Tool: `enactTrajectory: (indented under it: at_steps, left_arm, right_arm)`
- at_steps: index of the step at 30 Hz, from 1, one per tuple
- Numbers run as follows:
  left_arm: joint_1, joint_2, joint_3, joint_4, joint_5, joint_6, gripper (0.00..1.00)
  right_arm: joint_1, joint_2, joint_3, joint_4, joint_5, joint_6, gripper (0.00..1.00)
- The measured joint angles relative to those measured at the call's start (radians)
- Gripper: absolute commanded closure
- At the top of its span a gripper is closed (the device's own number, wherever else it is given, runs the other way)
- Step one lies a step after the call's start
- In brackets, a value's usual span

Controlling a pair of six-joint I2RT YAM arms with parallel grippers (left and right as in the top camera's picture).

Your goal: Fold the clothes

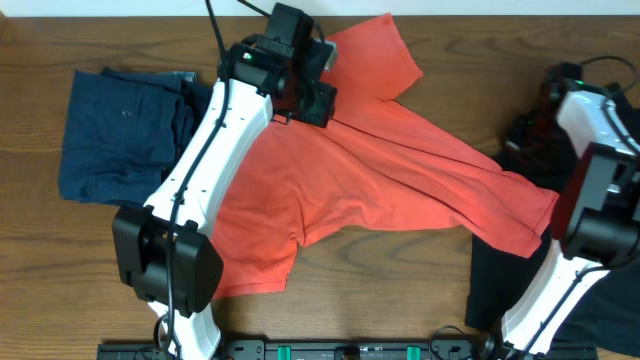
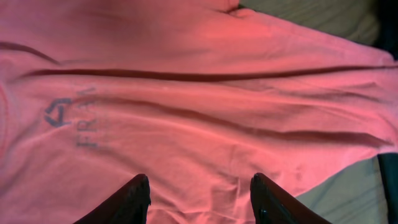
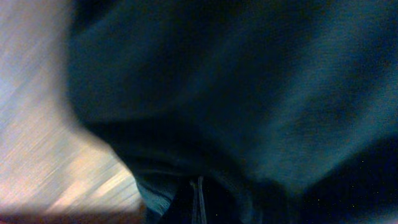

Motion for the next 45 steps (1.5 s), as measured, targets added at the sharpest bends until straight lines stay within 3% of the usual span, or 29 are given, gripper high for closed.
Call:
enactTrajectory:
  at_steps: [7, 10, 15, 24, 28, 33, 40, 45]
  left_arm:
    - [-0.002, 0.000, 0.000, -0.004, -0.001, 0.000, 0.42]
    - [-0.002, 0.000, 0.000, -0.013, 0.000, 0.000, 0.41]
    - [-0.002, 0.000, 0.000, -0.021, 0.000, 0.001, 0.37]
    - [-0.002, -0.035, -0.005, -0.101, -0.001, 0.000, 0.36]
    - [-0.002, -0.149, -0.006, -0.127, -0.001, 0.001, 0.31]
    - [-0.002, -0.346, -0.005, -0.130, -0.005, 0.001, 0.27]
    - [-0.002, -0.496, -0.003, -0.165, -0.065, 0.000, 0.25]
    - [-0.002, -0.526, -0.003, -0.200, -0.085, 0.000, 0.24]
  right_arm:
    - [-0.311, 0.031, 0.108, -0.029, 0.171, -0.018, 0.98]
    - [-0.412, 0.022, 0.190, -0.024, 0.124, -0.047, 0.86]
    - [-0.446, -0.064, 0.243, -0.052, -0.040, -0.156, 0.67]
    - [-0.323, -0.263, 0.254, -0.366, -0.323, -0.328, 0.65]
    - [-0.207, -0.317, 0.255, -0.513, -0.366, -0.364, 0.66]
    - [-0.047, -0.442, 0.216, -0.563, -0.358, -0.368, 0.62]
    - [0.101, -0.655, -0.105, -0.490, -0.253, -0.277, 0.58]
    - [0.115, -0.677, -0.473, -0.325, -0.208, -0.201, 0.64]
